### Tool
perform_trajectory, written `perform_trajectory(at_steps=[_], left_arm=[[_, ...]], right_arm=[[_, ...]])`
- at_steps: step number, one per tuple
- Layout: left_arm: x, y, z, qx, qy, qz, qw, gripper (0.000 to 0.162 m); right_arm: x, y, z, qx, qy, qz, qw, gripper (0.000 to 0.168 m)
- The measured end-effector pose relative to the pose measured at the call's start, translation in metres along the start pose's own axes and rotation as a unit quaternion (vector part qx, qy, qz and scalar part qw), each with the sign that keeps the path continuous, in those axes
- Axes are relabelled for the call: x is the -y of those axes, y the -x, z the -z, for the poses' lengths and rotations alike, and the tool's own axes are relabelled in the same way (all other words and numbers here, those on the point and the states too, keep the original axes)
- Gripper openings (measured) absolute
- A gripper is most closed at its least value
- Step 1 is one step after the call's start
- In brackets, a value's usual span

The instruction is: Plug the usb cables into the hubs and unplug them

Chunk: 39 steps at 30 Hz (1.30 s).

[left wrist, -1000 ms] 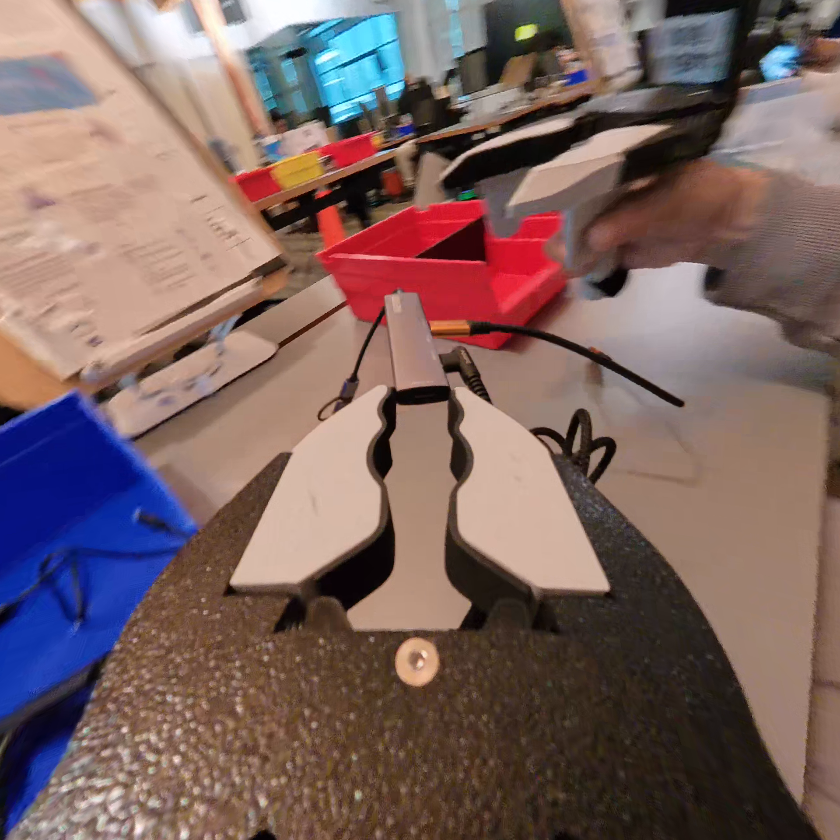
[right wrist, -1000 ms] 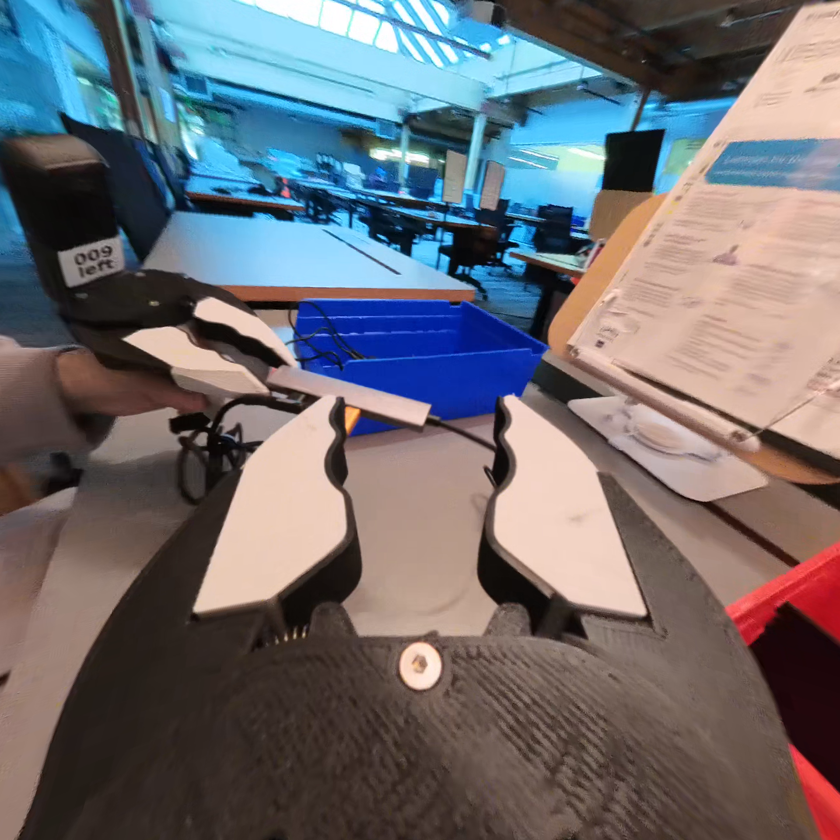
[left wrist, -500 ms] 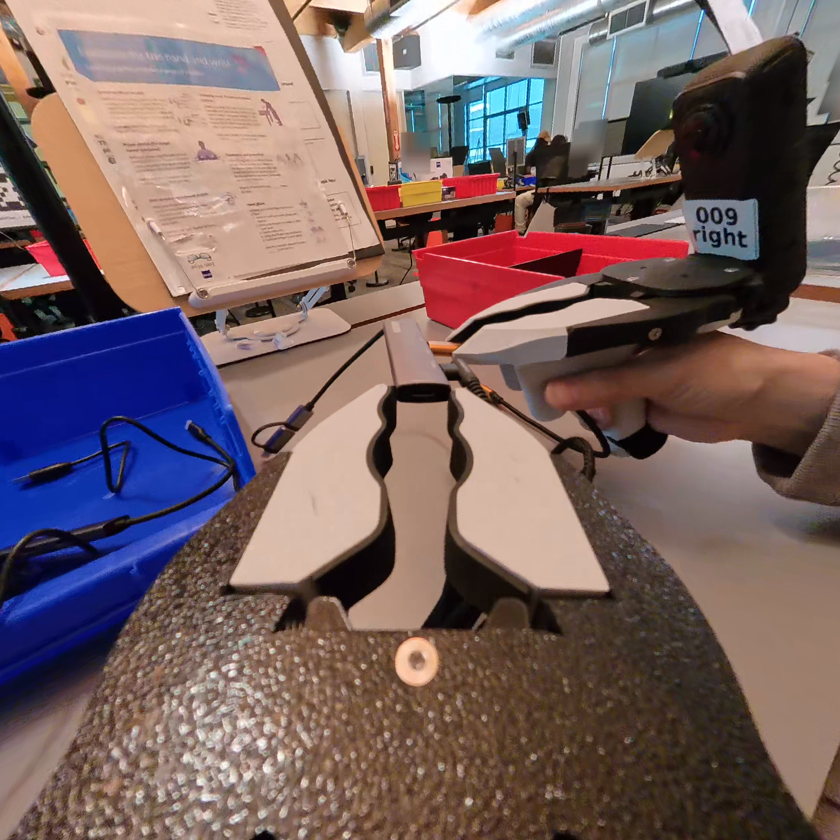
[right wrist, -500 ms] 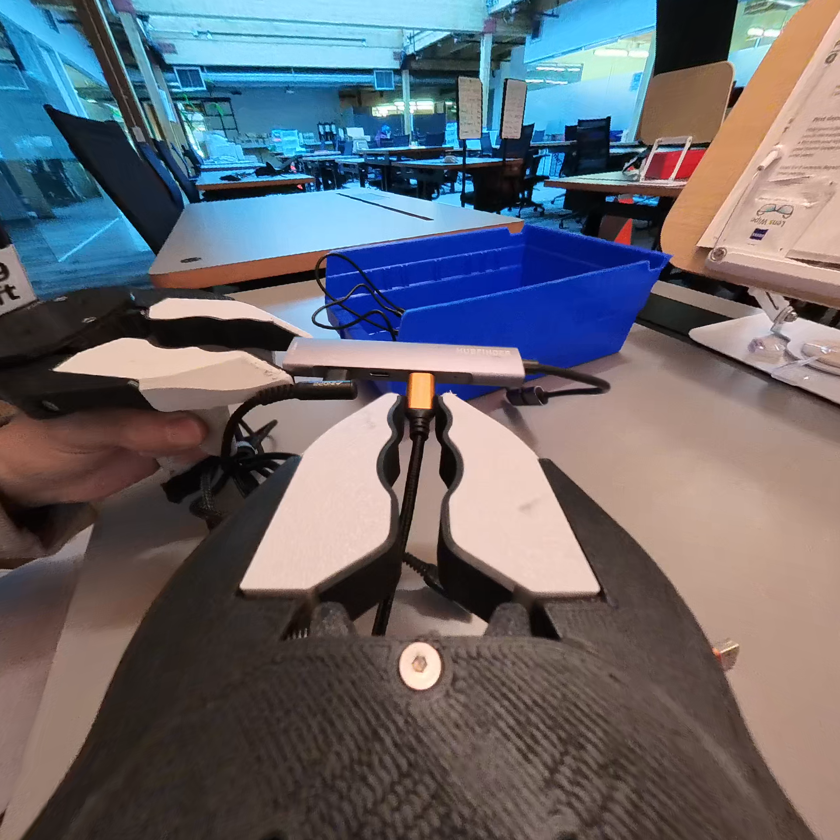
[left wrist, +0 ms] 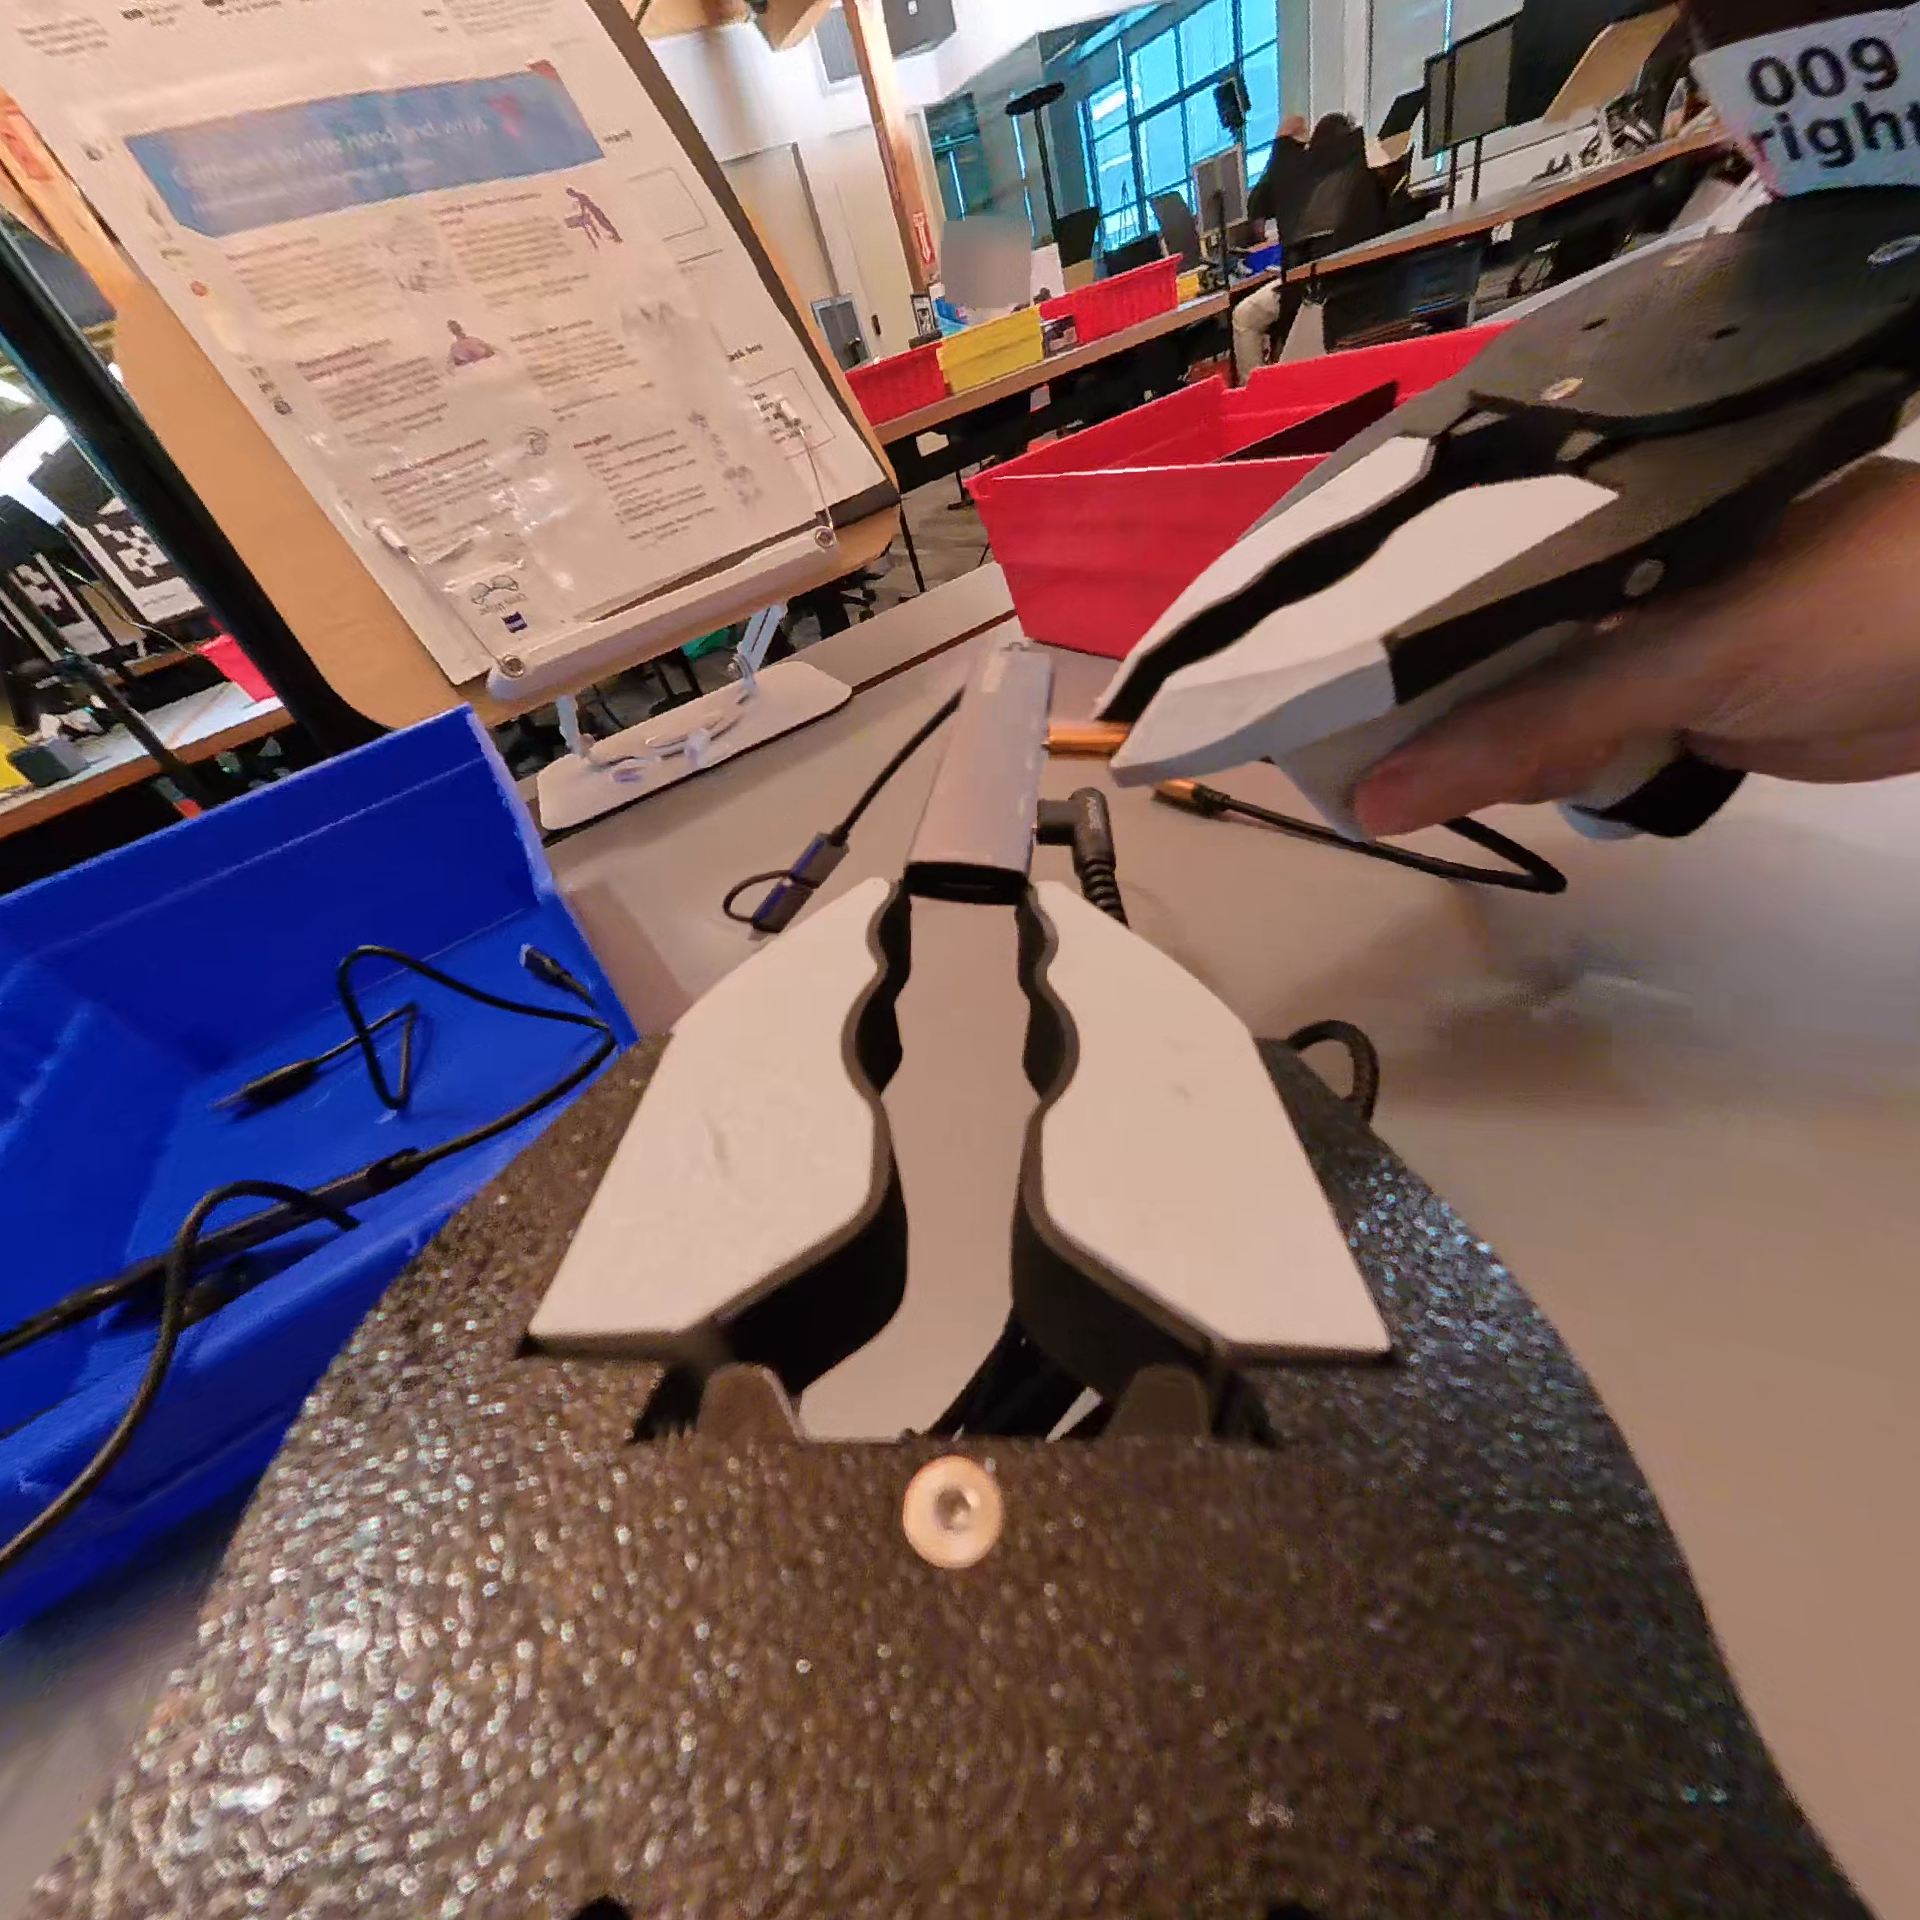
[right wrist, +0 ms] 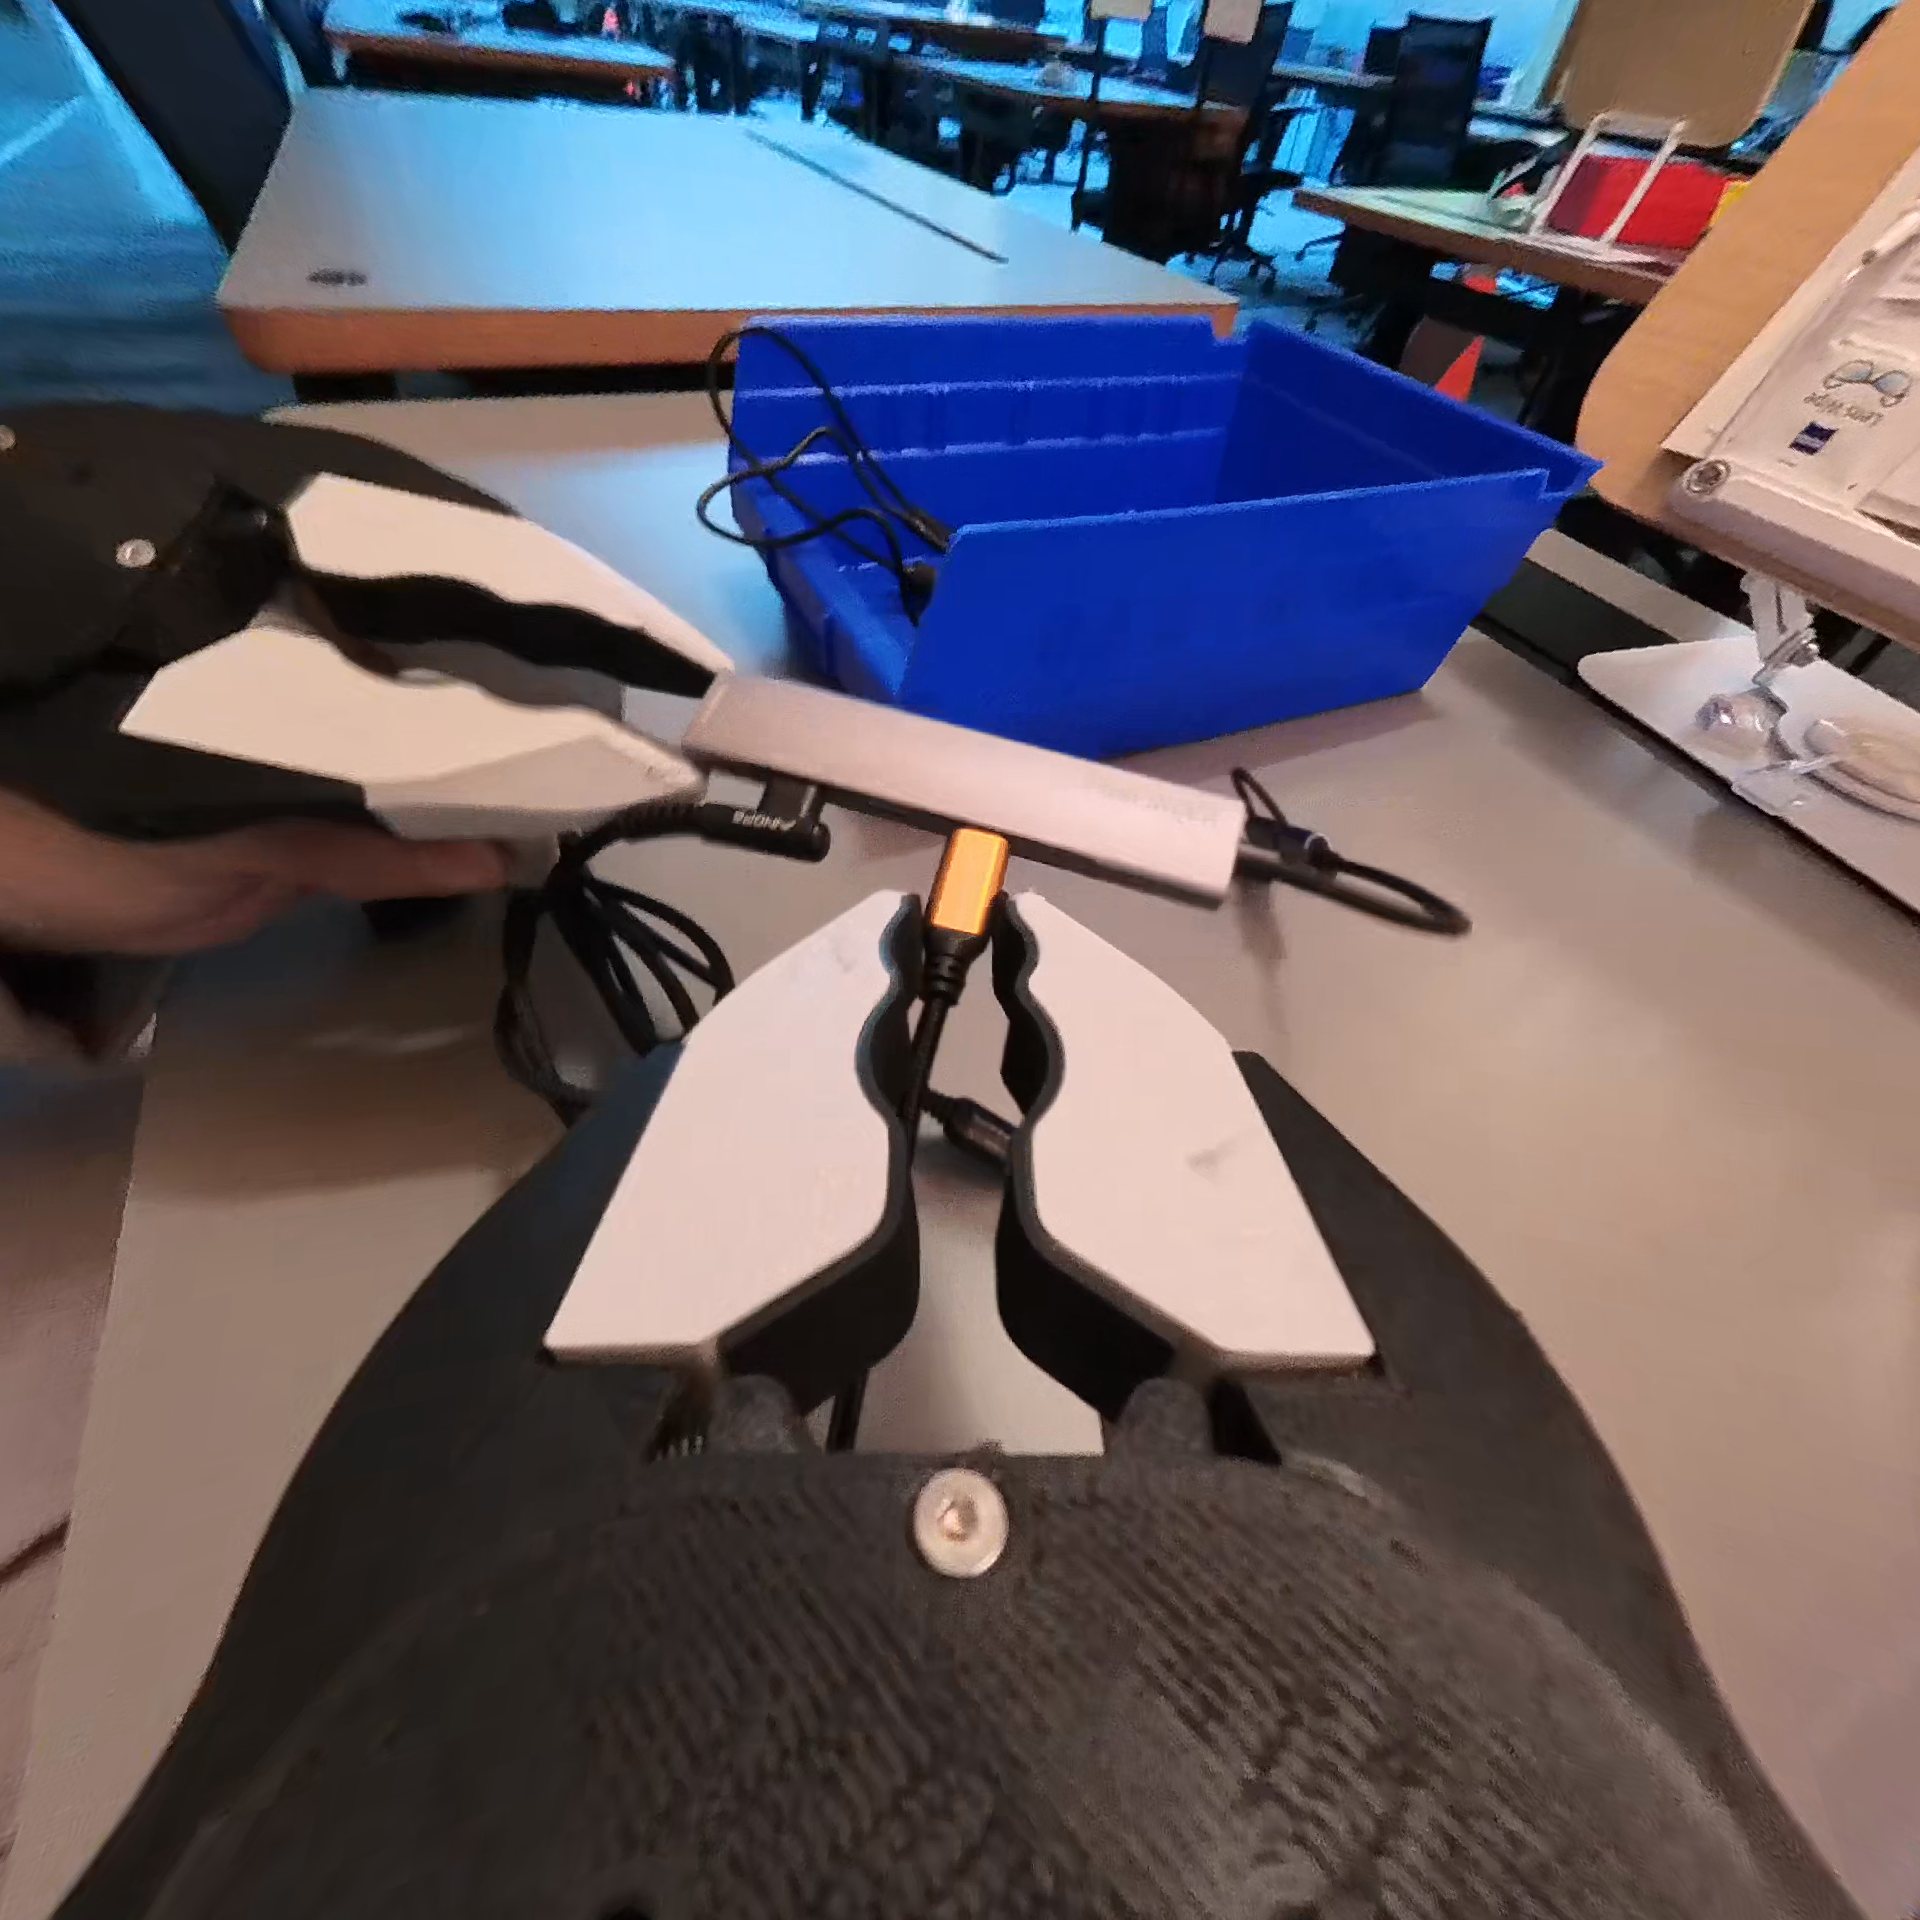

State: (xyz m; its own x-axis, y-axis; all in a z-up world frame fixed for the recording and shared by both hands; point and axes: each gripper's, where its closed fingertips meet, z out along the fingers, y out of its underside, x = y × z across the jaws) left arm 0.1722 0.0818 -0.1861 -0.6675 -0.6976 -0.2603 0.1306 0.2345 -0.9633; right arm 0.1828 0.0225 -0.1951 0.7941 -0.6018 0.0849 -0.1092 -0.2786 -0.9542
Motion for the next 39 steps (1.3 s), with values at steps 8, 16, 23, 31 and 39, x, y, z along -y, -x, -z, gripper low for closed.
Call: perform_trajectory(at_steps=[8, 16, 23, 31, 39], left_arm=[[0.018, 0.012, 0.009, -0.082, -0.063, 0.044, 0.994, 0.000], [0.034, -0.018, 0.005, -0.154, -0.053, 0.094, 0.982, 0.030], [0.027, -0.020, 0.014, -0.263, 0.015, 0.298, 0.918, 0.042], [0.041, -0.051, 0.032, -0.443, 0.030, 0.508, 0.738, 0.033], [0.031, -0.051, 0.022, -0.427, 0.045, 0.615, 0.662, 0.009]], right_arm=[[-0.010, -0.006, 0.030, -0.057, 0.029, 0.014, 0.998, 0.013], [0.031, 0.004, 0.031, -0.076, -0.048, 0.039, 0.995, 0.013], [0.034, 0.022, 0.031, -0.018, -0.095, 0.030, 0.995, 0.012], [0.049, 0.035, 0.034, 0.044, -0.169, -0.018, 0.985, 0.012], [0.036, 0.030, 0.029, 0.033, -0.139, -0.009, 0.990, 0.012]])
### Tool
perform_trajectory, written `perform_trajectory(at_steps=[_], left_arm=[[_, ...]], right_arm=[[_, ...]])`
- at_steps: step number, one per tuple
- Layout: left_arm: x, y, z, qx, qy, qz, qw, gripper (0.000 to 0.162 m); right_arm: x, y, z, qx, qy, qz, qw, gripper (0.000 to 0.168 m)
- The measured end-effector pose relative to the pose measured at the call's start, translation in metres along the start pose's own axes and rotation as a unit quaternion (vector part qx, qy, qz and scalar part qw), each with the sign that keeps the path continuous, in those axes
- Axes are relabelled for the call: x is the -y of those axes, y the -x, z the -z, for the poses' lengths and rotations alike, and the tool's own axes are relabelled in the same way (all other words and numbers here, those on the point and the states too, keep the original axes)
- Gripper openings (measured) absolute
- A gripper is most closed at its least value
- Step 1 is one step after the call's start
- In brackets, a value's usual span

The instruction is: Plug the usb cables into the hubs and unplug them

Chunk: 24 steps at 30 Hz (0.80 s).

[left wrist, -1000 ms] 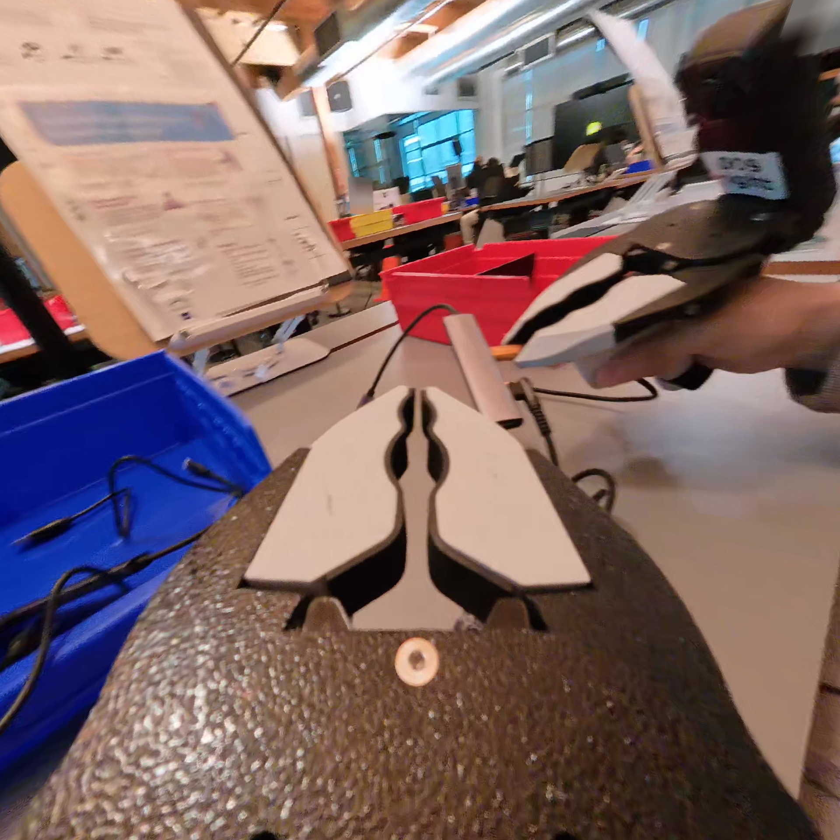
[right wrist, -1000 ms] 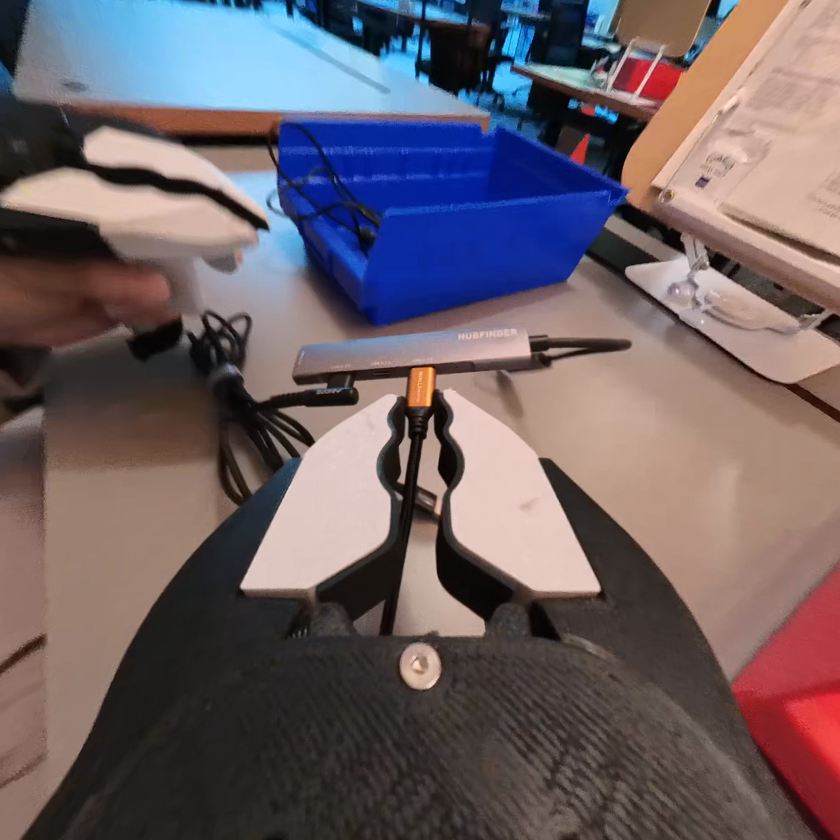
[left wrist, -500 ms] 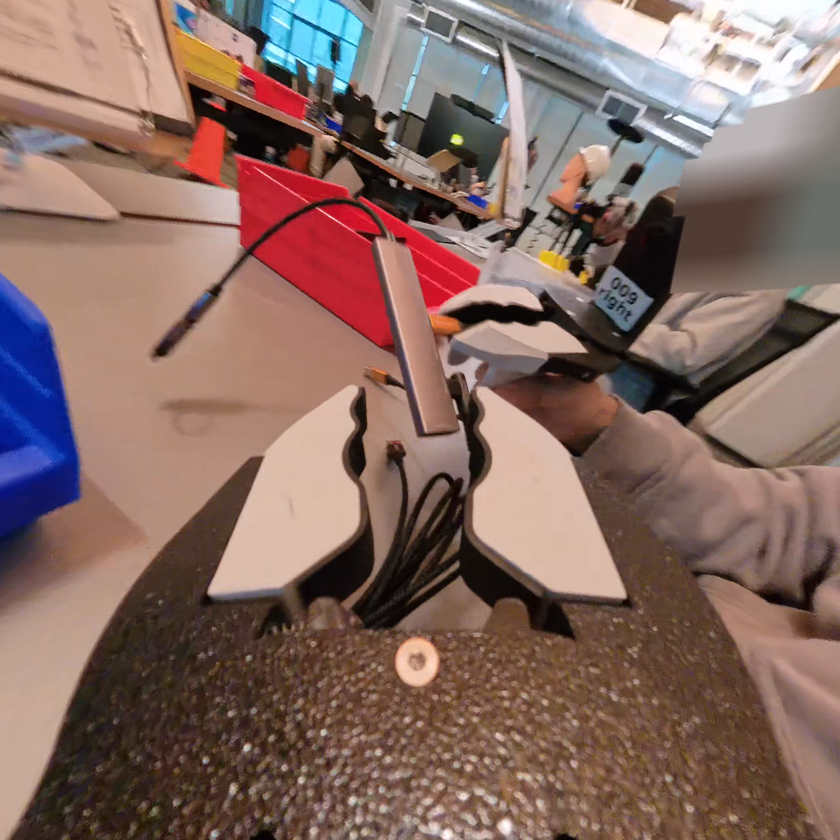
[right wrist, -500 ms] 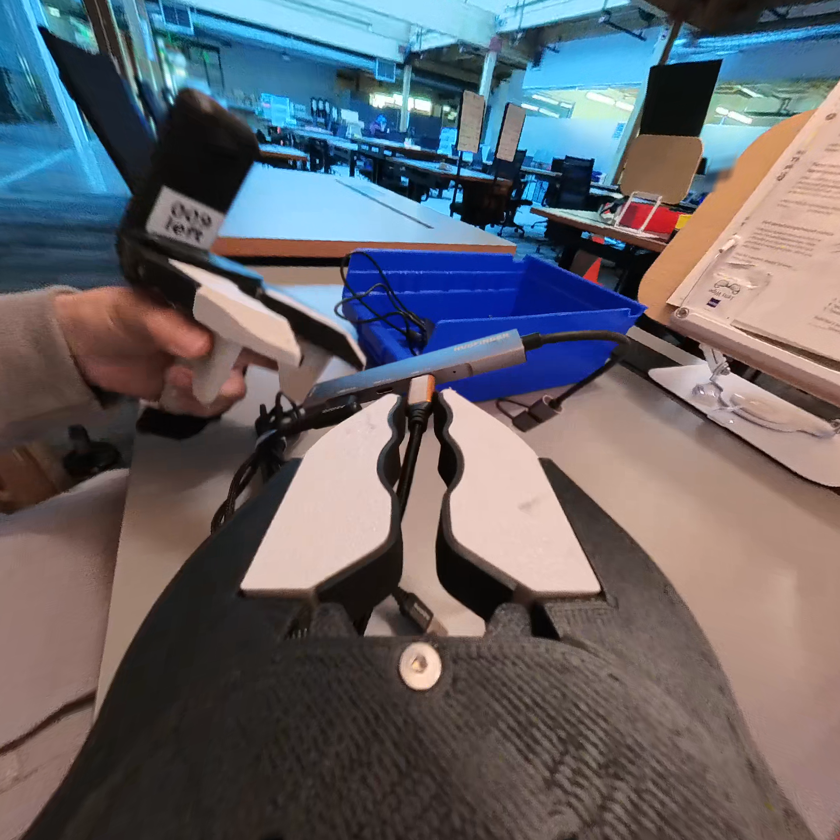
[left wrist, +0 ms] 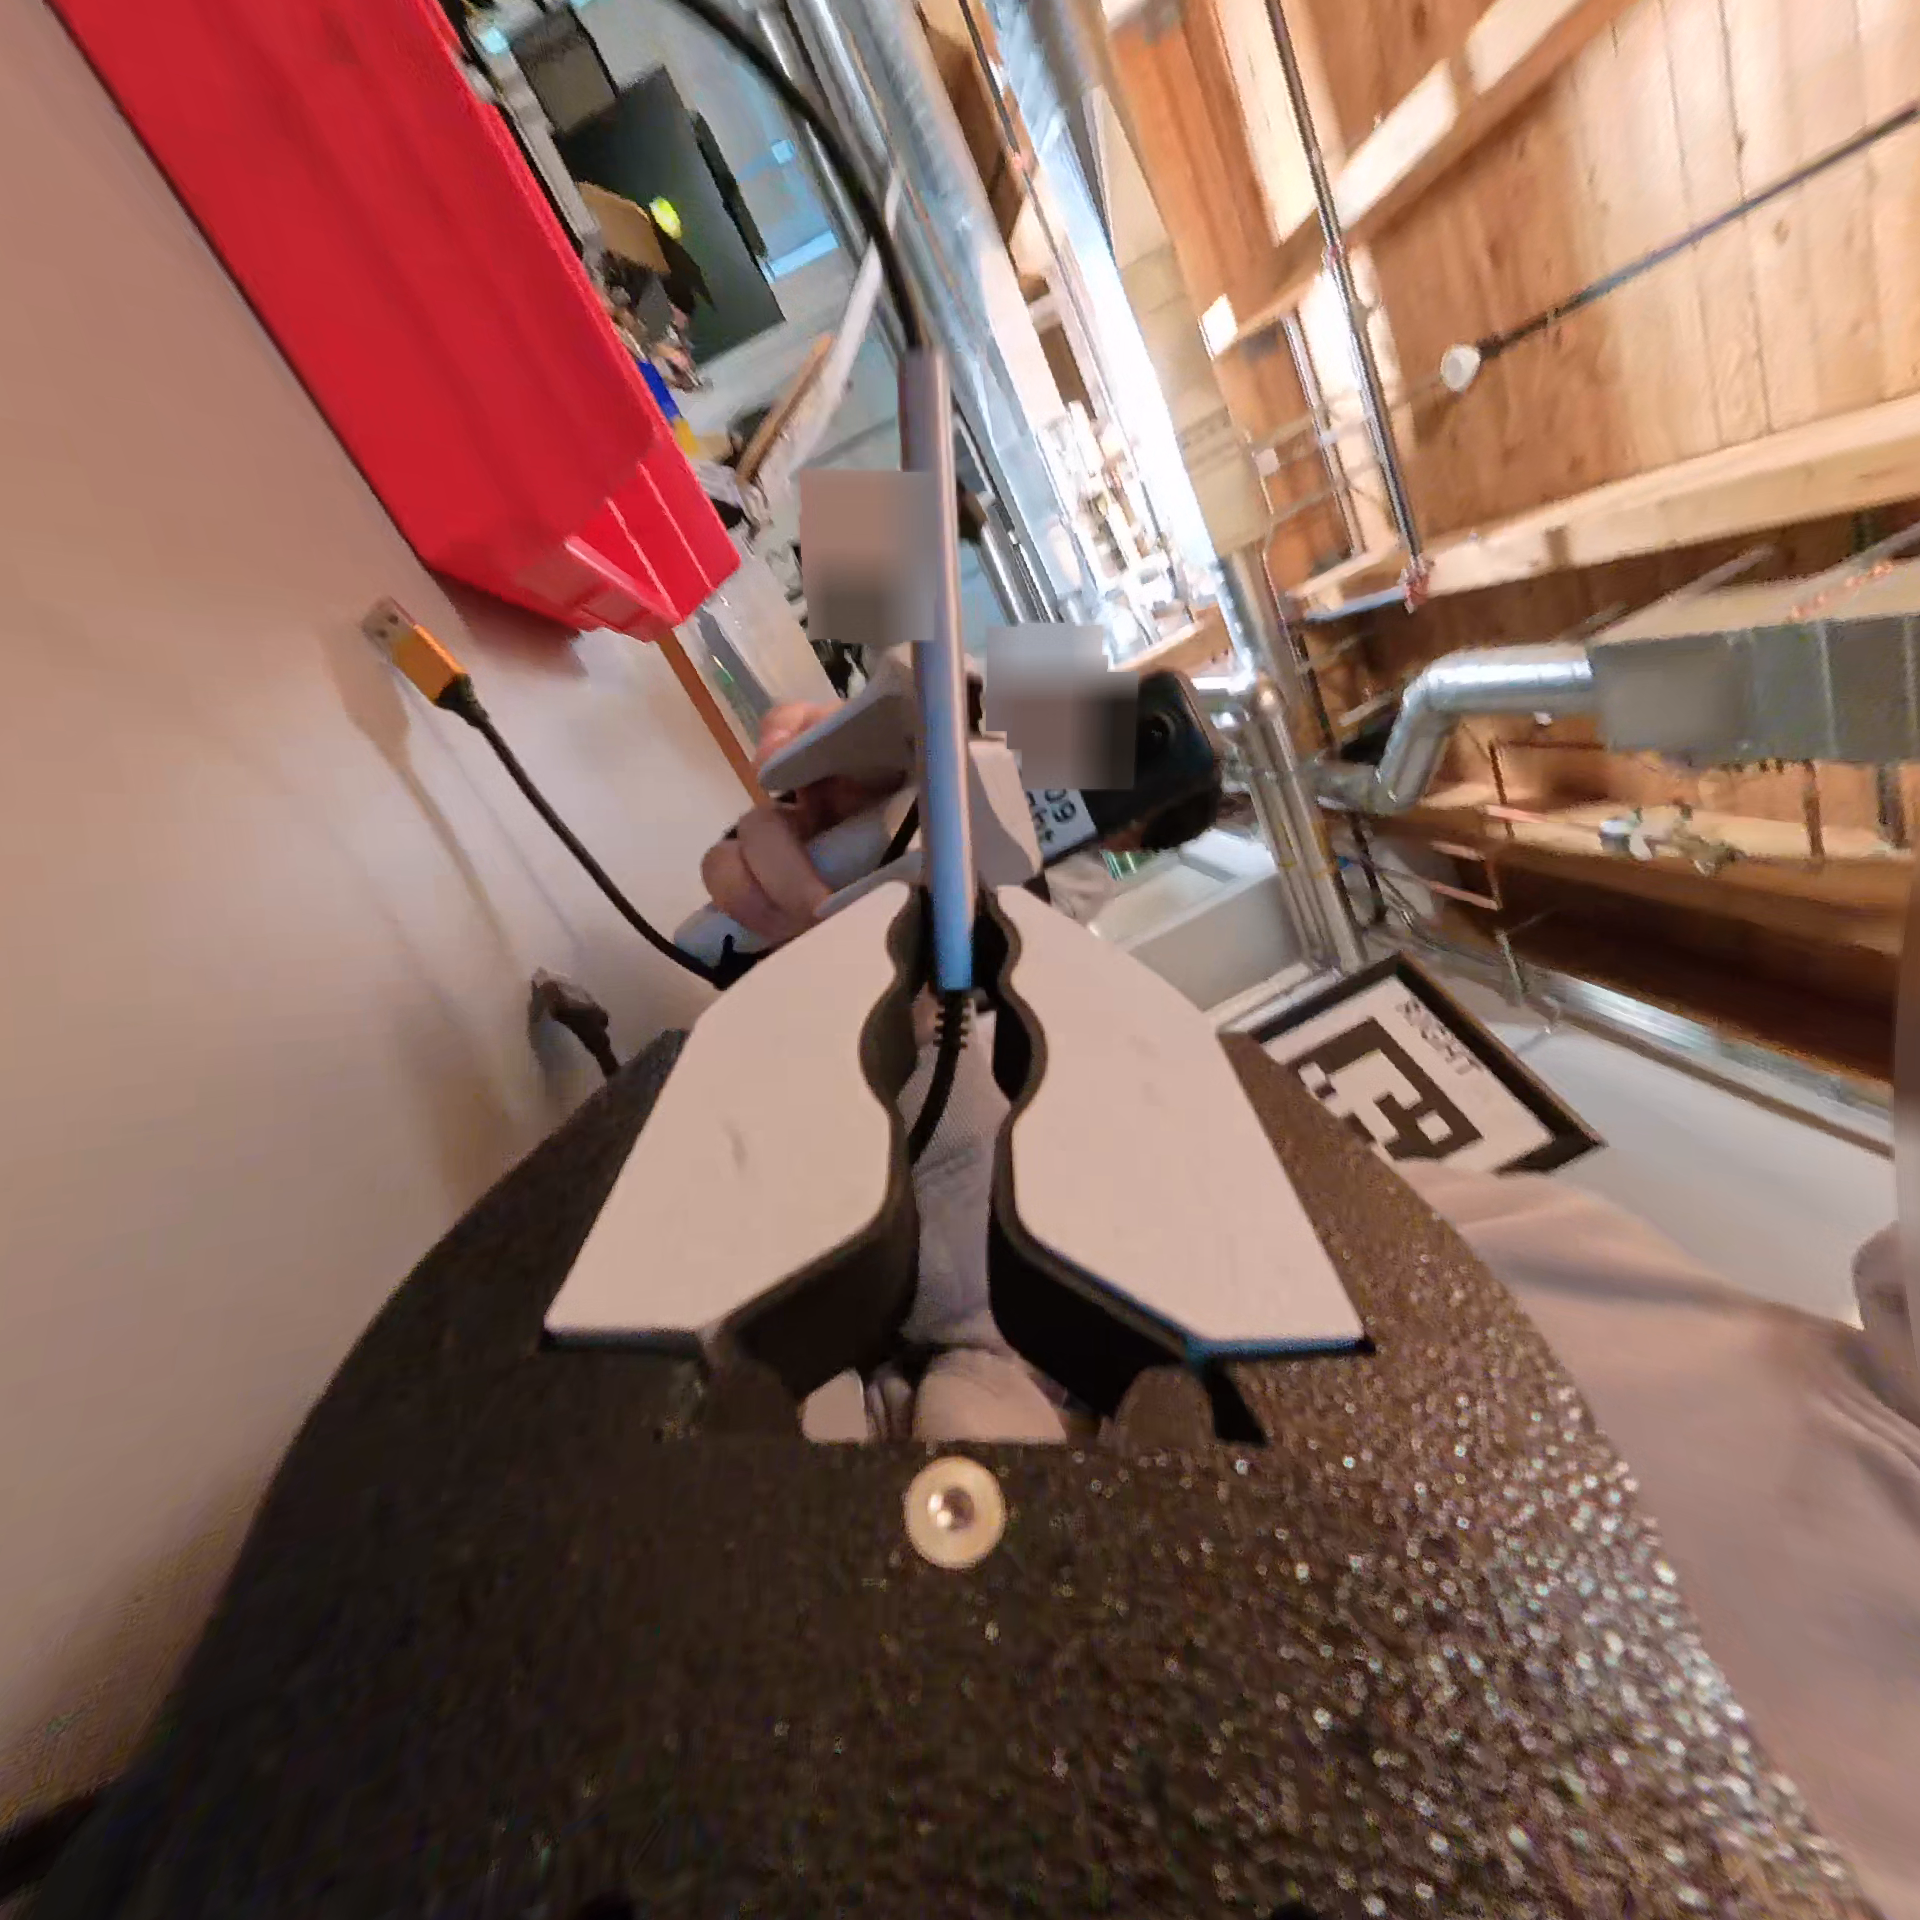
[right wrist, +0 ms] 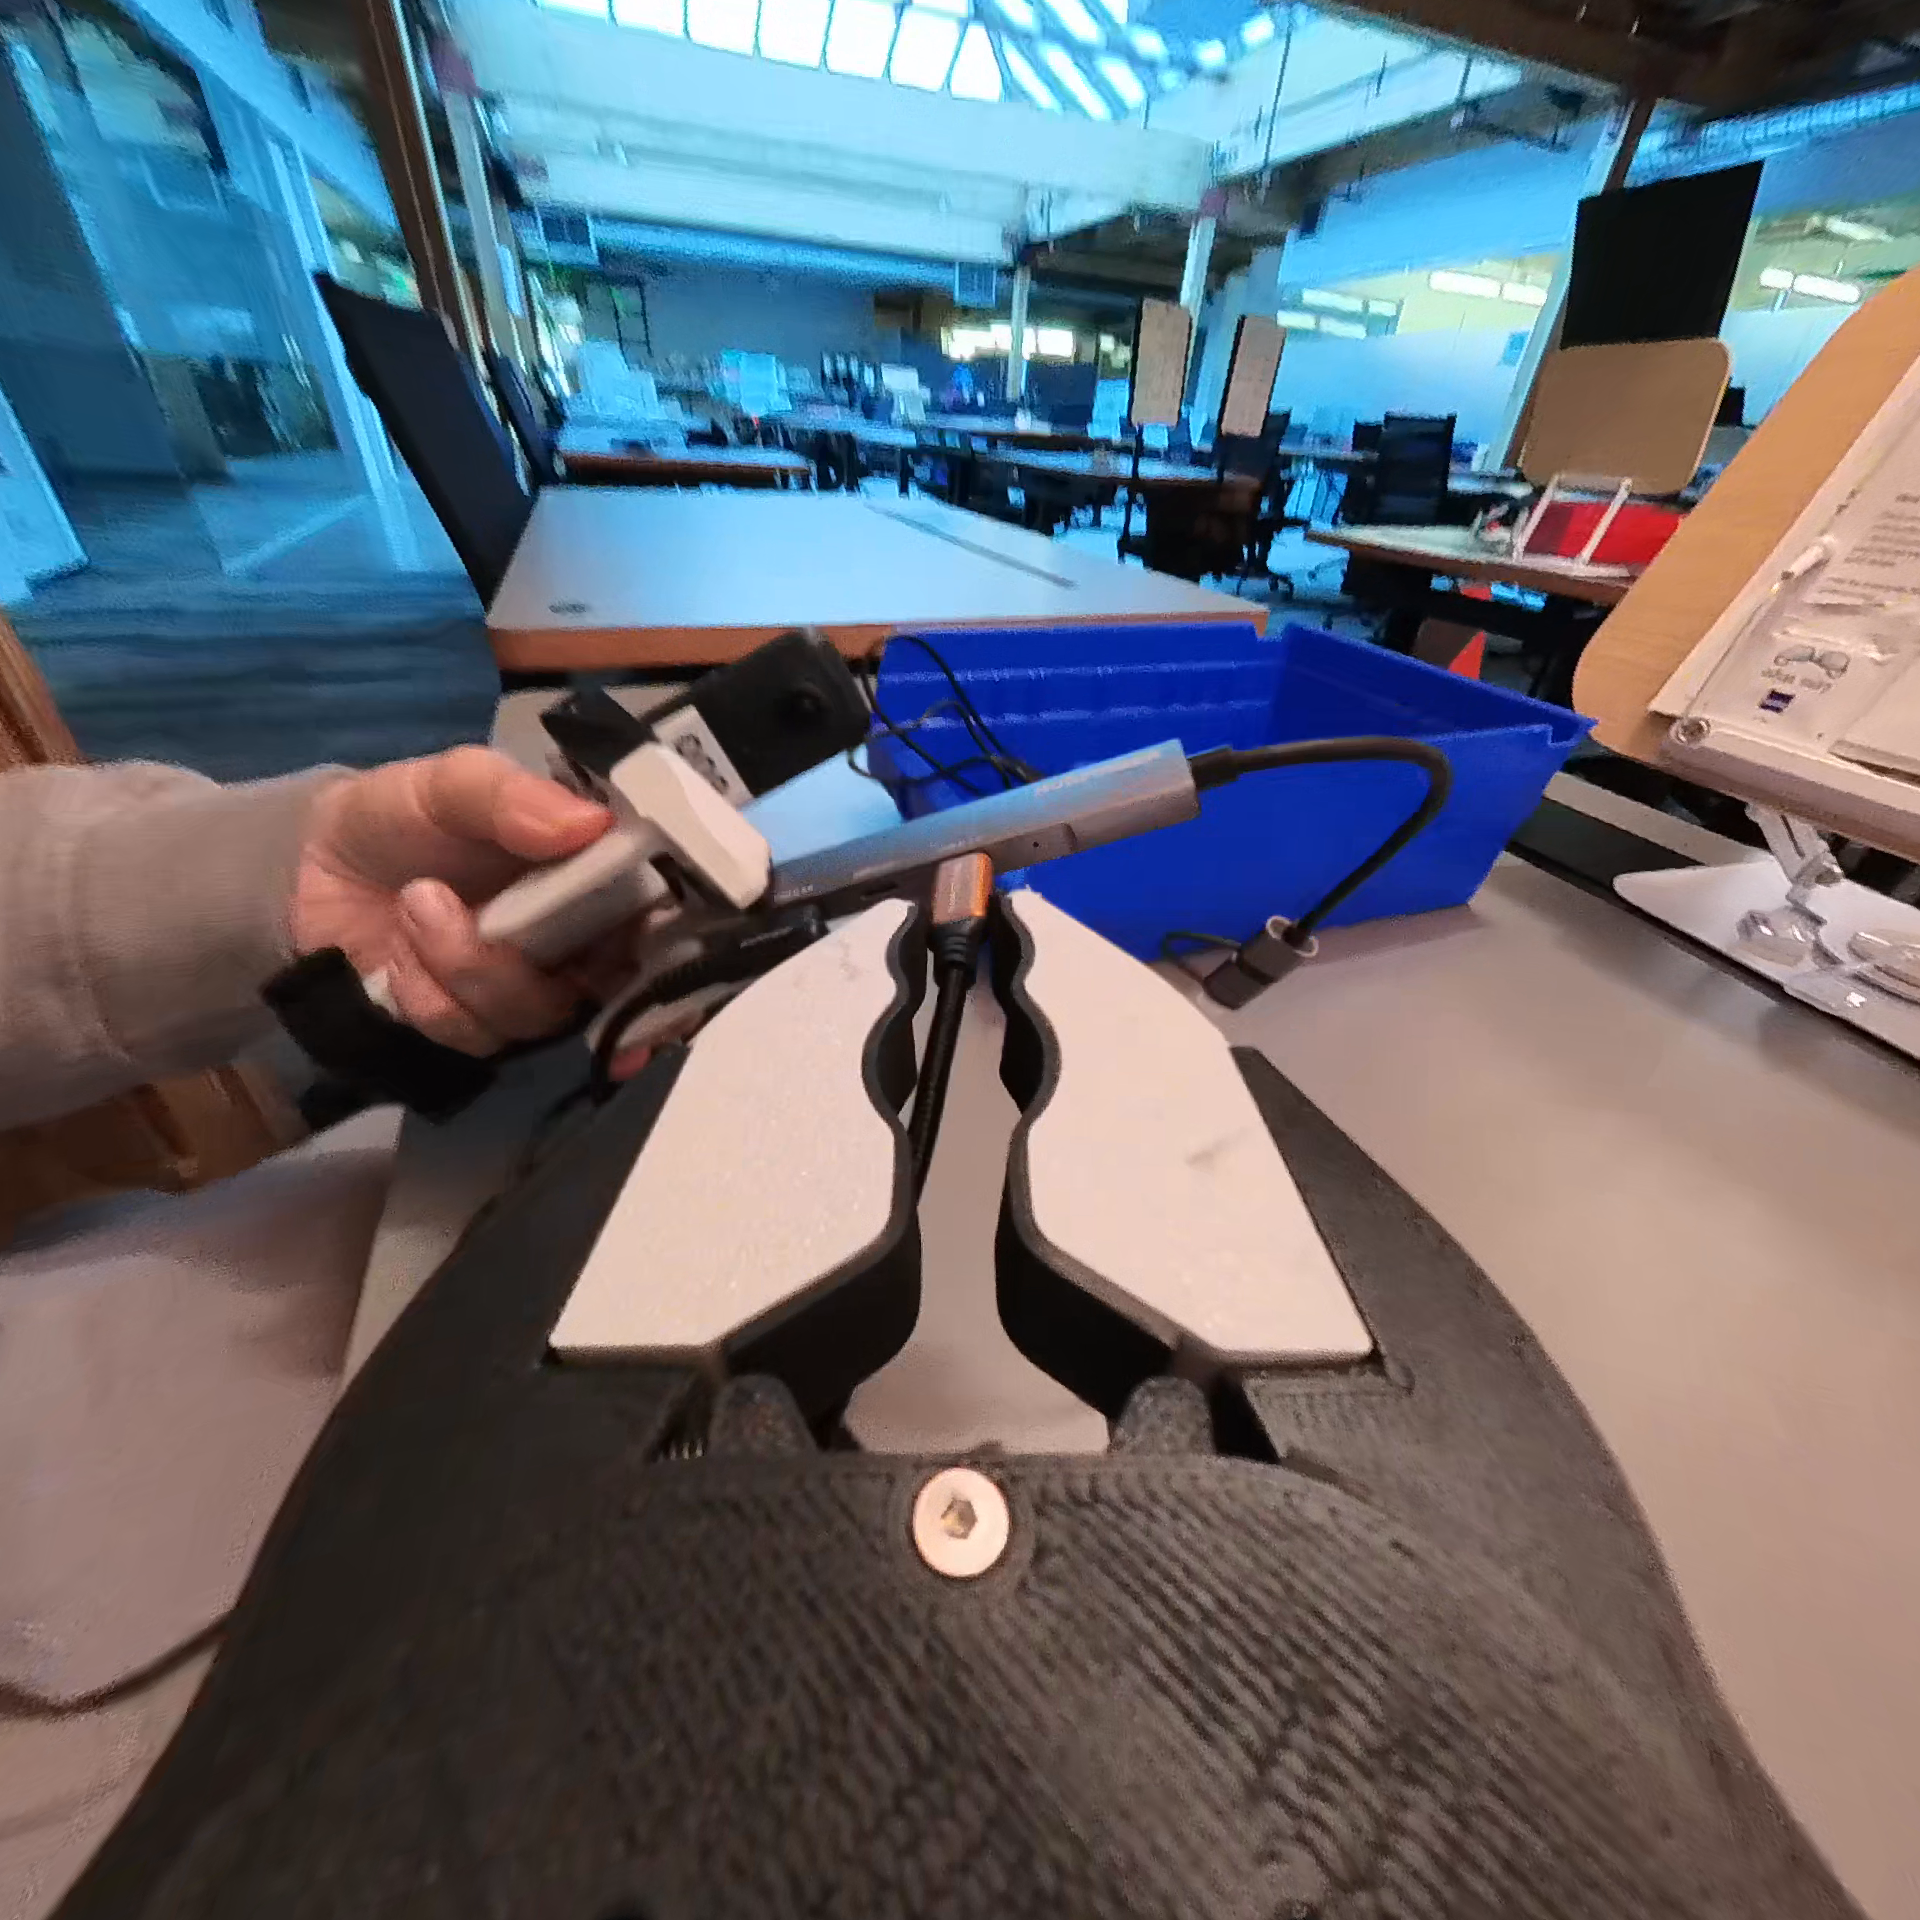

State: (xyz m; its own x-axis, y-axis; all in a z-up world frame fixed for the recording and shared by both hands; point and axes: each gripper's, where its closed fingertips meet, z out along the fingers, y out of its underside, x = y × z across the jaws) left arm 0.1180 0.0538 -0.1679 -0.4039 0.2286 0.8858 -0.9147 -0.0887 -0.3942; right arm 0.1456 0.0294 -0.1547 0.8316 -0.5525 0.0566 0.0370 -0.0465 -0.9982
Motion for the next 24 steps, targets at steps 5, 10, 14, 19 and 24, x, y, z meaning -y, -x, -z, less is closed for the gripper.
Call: perform_trajectory(at_steps=[5, 10, 14, 19, 24], left_arm=[[0.015, 0.028, 0.009, 0.070, -0.080, 0.018, 0.994, 0.008], [0.023, 0.027, 0.012, 0.078, -0.119, 0.015, 0.990, 0.009], [0.025, 0.017, 0.003, 0.063, -0.124, 0.024, 0.990, 0.009], [0.017, 0.025, 0.003, 0.076, -0.097, 0.023, 0.992, 0.008], [0.011, 0.027, 0.000, 0.067, -0.073, 0.027, 0.995, 0.008]], right_arm=[[-0.034, -0.011, -0.004, -0.040, 0.134, 0.018, 0.990, 0.013], [-0.030, -0.012, -0.008, -0.049, 0.128, 0.040, 0.990, 0.013], [-0.017, -0.004, -0.007, 0.003, 0.086, 0.025, 0.996, 0.012], [-0.028, 0.002, -0.011, 0.023, 0.115, 0.036, 0.992, 0.012], [-0.033, 0.015, -0.017, 0.064, 0.132, 0.030, 0.989, 0.012]])
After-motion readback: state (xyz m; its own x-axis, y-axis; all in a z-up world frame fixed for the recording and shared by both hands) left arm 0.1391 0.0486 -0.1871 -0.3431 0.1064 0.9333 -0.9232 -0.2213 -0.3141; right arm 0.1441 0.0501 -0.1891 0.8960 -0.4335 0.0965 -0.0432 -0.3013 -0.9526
